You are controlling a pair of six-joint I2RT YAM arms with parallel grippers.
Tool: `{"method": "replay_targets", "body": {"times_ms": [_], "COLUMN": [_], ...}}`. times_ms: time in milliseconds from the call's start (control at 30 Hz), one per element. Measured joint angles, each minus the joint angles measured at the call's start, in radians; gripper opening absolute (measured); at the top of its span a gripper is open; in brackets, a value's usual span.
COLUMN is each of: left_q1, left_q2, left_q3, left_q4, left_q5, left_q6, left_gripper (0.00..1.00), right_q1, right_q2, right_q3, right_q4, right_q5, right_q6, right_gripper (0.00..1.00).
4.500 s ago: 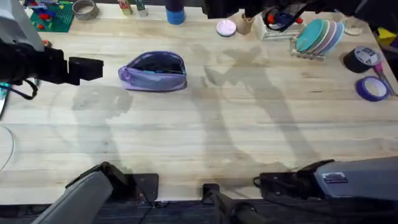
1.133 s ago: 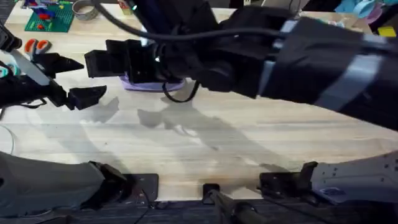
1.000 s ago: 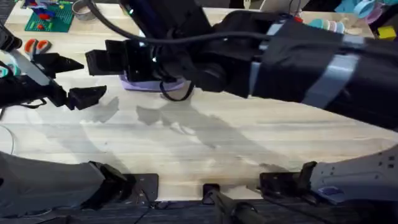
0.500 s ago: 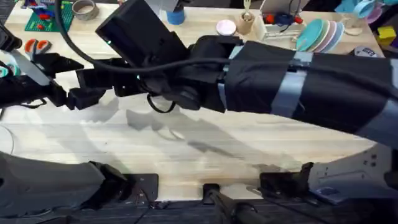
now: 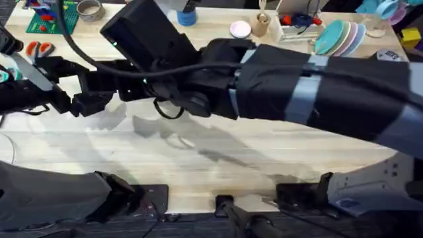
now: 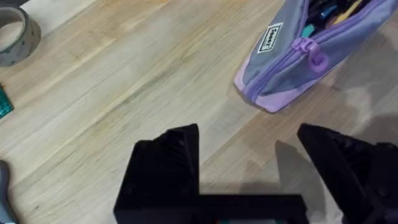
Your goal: Unzip the bag, pick up the pens from the table one at a time and place them inside, then zip the bag closed.
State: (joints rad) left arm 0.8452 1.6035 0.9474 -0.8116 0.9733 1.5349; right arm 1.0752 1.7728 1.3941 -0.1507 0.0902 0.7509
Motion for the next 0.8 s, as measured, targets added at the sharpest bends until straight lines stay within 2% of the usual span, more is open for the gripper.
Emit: {"method": "replay_targets", "body": {"times_ms": [667, 800], "left_q1": [0.000, 0.000], "left_q2": [0.000, 0.000], "left_q3": [0.000, 0.000], "left_q4": [0.000, 0.000], "left_q5": [0.000, 0.000], "left_q6": [0.000, 0.000], "left_gripper": [0.993, 0.993], "right_q1": [-0.002, -0.008], "right_q2": [0.178, 0.213], "right_q3": [0.000, 0.000], "right_q4": [0.197, 0.225], "right_q5": [0.001, 0.031], "right_q6": [0.005, 0.005], "right_gripper": [0.997, 0.997]}}
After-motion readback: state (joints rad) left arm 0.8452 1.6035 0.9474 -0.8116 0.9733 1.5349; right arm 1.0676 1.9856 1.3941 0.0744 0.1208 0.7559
